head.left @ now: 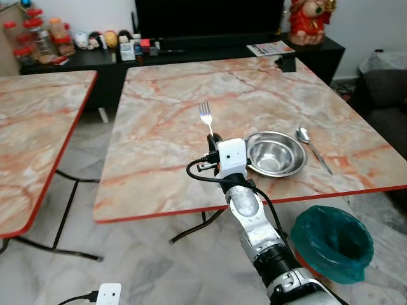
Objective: Setting the table
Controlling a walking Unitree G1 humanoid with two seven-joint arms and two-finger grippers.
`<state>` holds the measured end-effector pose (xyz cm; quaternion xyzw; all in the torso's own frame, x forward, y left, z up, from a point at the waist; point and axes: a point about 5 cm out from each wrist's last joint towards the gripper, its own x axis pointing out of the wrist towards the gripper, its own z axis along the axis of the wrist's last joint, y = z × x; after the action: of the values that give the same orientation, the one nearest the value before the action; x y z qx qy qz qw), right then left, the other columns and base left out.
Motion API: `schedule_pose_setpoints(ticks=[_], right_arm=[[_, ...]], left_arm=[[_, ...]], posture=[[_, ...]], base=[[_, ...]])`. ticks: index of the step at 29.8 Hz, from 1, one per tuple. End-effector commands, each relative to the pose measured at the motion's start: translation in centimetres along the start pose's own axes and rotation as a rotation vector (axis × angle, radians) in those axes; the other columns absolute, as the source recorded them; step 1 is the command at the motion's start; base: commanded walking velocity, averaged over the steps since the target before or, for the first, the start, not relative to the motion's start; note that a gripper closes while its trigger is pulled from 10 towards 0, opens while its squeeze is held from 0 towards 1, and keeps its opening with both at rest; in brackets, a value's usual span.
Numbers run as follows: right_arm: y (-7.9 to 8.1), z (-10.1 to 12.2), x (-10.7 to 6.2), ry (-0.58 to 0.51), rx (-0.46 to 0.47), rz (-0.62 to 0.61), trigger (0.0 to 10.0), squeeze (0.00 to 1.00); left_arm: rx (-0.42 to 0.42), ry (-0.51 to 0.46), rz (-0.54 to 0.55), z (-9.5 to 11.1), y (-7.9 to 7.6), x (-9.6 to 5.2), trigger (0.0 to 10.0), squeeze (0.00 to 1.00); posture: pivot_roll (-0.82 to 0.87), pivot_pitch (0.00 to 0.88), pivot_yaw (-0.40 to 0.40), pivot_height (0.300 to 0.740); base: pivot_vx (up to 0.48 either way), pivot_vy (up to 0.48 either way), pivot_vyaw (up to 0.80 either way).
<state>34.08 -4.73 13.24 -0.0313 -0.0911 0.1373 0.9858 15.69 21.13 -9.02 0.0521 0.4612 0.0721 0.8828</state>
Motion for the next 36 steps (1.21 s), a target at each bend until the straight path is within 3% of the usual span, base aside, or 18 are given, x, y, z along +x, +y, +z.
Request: schedule_pose_setpoints(ticks=[1, 8, 21, 36], right_arm=[[-0.43, 0.24, 0.1, -0.008, 0.01, -0.018, 10.0, 0.0], [-0.37, 0.01, 0.02, 0.001, 0.01, -0.017, 10.0, 0.0], [-0.3, -0.03, 0.01, 0.005, 0.013, -0.015, 10.0, 0.0], [-0.39, -0.11, 0.04, 0.012, 0.002, -0.016, 10.0, 0.0]], left_arm=[[0.001, 0.011, -0.012, -0.29, -0.35, -0.06, 10.0, 0.0], [0.009, 0.016, -0.006, -0.35, -0.28, -0.06, 10.0, 0.0], [0.017, 0.009, 0.005, -0.24, -0.06, -0.04, 10.0, 0.0], [0.02, 0.017, 0.005, -0.39, -0.05, -0.06, 10.0, 0.0]], posture=[[0.01, 0.041, 0.028, 0.74], [0.01, 0.041, 0.029, 0.74], [0.01, 0.042, 0.03, 0.74], [0.01, 0.042, 0.03, 0.74]], base=[[0.349, 0.0, 0.0], [0.333, 0.0, 0.0], [0.0, 0.0, 0.0], [0.0, -0.374, 0.0]])
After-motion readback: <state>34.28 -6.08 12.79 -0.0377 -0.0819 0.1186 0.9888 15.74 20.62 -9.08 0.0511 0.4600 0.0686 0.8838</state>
